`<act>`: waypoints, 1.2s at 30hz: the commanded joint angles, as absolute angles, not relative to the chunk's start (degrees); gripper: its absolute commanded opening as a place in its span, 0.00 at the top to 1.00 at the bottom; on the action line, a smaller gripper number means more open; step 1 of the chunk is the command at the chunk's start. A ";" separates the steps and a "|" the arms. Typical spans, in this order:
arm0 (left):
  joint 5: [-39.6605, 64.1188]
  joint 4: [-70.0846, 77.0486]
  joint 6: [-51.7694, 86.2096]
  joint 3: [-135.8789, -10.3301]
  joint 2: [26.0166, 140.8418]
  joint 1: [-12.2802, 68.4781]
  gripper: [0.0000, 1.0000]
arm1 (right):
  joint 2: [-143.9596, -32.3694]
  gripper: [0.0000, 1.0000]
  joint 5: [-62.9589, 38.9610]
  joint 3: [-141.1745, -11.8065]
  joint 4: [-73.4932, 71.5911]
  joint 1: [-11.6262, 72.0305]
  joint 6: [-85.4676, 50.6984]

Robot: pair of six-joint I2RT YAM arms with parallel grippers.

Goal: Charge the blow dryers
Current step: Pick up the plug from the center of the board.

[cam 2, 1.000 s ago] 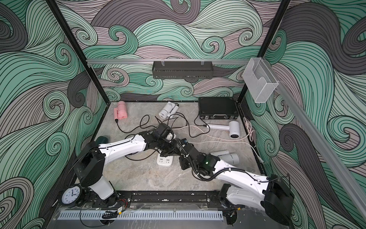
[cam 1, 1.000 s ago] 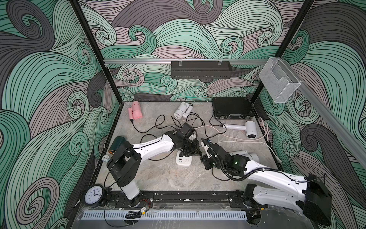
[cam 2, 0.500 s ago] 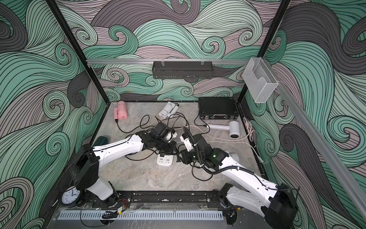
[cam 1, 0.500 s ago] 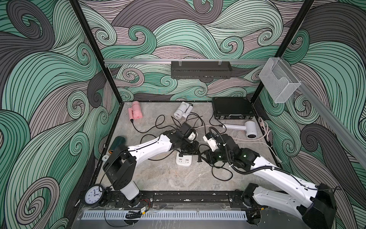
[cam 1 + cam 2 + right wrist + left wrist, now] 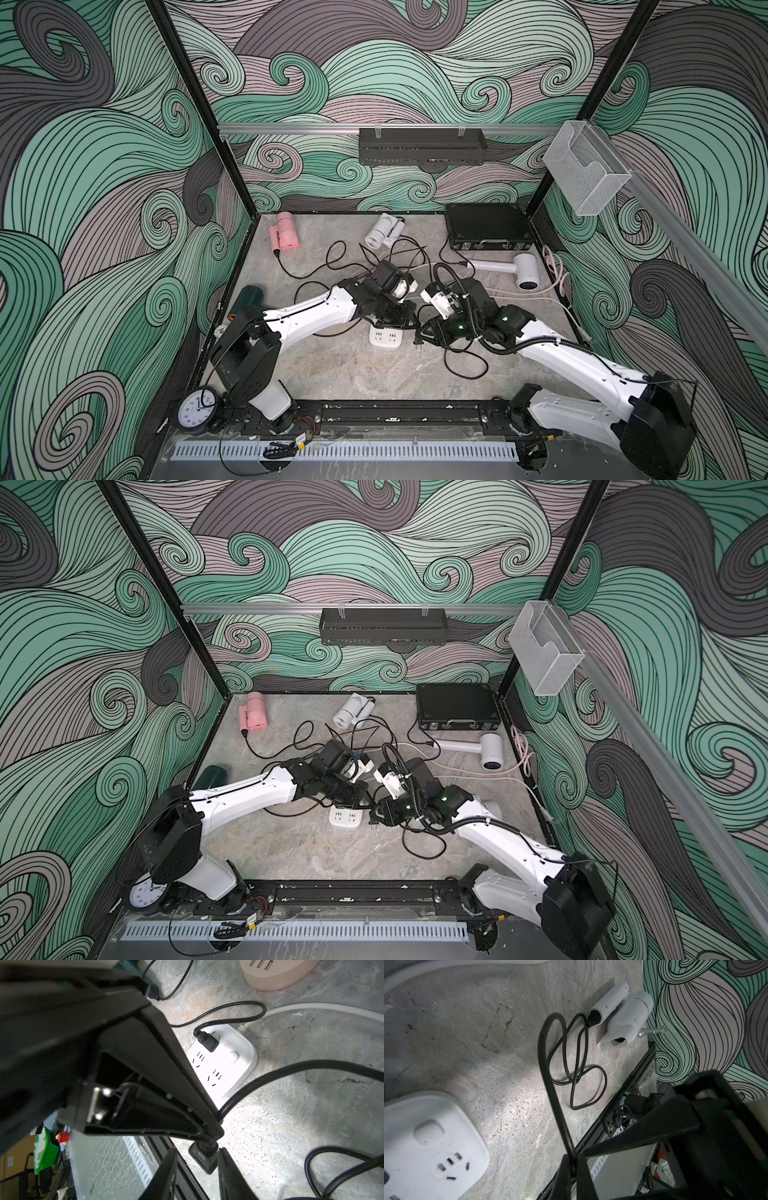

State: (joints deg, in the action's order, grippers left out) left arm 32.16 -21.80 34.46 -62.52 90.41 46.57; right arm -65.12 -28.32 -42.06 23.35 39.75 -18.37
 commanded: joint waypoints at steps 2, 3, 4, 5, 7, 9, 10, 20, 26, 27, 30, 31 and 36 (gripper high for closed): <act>34.01 -19.84 33.14 -62.31 87.89 46.18 1.00 | -67.02 0.70 -28.04 -41.75 21.75 39.47 -18.02; 34.18 -19.81 33.06 -62.31 87.80 46.25 1.00 | -67.29 0.70 -28.06 -41.68 21.56 39.47 -18.02; 34.36 -19.85 32.96 -62.27 87.76 46.23 1.00 | -67.37 0.70 -28.04 -41.58 21.15 39.46 -18.10; 34.57 -19.90 32.79 -62.30 87.79 46.29 1.00 | -67.45 0.70 -28.11 -41.53 20.92 39.46 -18.11; 34.77 -20.17 32.54 -62.31 87.81 46.28 1.00 | -67.80 0.72 -28.17 -41.61 20.89 39.52 -18.19; 34.55 -20.45 32.44 -62.31 87.88 46.30 1.00 | -68.26 0.77 -28.34 -41.73 20.90 39.50 -18.19; 34.45 -20.65 32.35 -62.31 87.97 46.27 1.00 | -68.38 0.80 -28.35 -41.75 20.89 39.51 -18.19; 32.32 -22.71 32.60 -63.17 87.58 46.27 0.89 | -68.98 0.96 -27.56 -41.42 19.24 39.47 -17.49; 28.19 -24.70 34.32 -62.87 86.65 45.28 0.77 | -69.08 0.96 -25.87 -40.17 17.10 39.65 -16.57; 27.89 -24.42 35.09 -62.38 86.10 44.57 0.77 | -68.96 0.96 -25.27 -40.04 16.94 39.72 -16.32; 27.45 -22.83 37.52 -60.50 83.23 41.89 0.76 | -68.45 0.96 -22.75 -39.31 15.54 40.35 -15.84; 27.06 -22.50 38.31 -59.78 82.08 40.78 0.76 | -68.23 0.96 -21.46 -39.25 14.93 40.91 -15.65; 25.23 -22.76 40.59 -57.00 76.02 36.04 0.76 | -66.76 0.96 -8.62 -38.62 11.45 47.97 -14.35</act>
